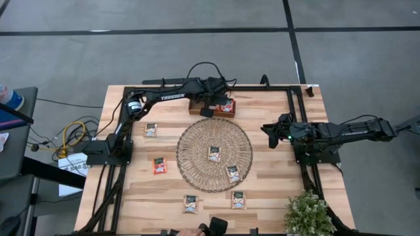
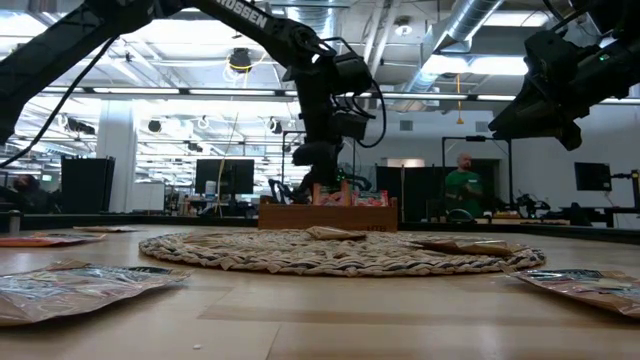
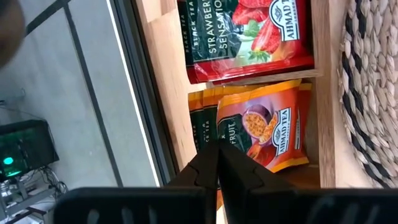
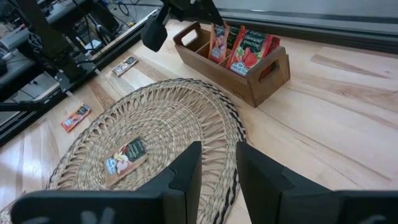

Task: Pick & Place Tea
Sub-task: Put the orange tea bag into the middle section of the wooden organizer

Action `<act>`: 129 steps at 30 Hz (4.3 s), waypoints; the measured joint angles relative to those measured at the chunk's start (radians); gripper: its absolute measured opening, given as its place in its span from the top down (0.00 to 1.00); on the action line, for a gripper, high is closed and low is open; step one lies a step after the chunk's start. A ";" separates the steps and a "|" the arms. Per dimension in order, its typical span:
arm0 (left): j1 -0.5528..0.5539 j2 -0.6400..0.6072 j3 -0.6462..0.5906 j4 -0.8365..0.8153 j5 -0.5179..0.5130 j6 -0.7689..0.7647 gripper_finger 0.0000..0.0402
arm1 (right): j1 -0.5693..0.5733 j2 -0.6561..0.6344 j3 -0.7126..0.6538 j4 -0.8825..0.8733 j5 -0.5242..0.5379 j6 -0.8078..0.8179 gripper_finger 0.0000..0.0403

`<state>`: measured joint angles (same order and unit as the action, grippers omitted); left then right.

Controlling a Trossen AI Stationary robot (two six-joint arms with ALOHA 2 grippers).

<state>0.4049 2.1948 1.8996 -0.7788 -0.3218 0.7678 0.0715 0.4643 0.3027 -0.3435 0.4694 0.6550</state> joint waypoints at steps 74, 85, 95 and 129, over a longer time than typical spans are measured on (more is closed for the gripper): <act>-0.474 -0.616 -0.776 -0.414 0.364 -1.252 0.74 | 0.000 0.000 0.000 -0.047 -0.002 -0.009 0.77; -0.571 -0.791 -1.115 -0.201 0.339 -1.410 0.74 | 0.000 0.000 0.000 -0.049 -0.002 -0.009 0.77; -0.571 -0.792 -1.194 -0.055 0.256 -1.348 0.74 | 0.000 0.000 0.000 -0.055 -0.002 -0.009 0.77; -0.569 -0.717 -1.243 0.050 0.403 -1.184 0.75 | 0.000 0.000 0.000 -0.057 -0.001 -0.008 0.77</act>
<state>-0.1642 1.4780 0.6561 -0.7286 0.0813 -0.4159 0.0715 0.4642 0.3029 -0.4006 0.4683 0.6468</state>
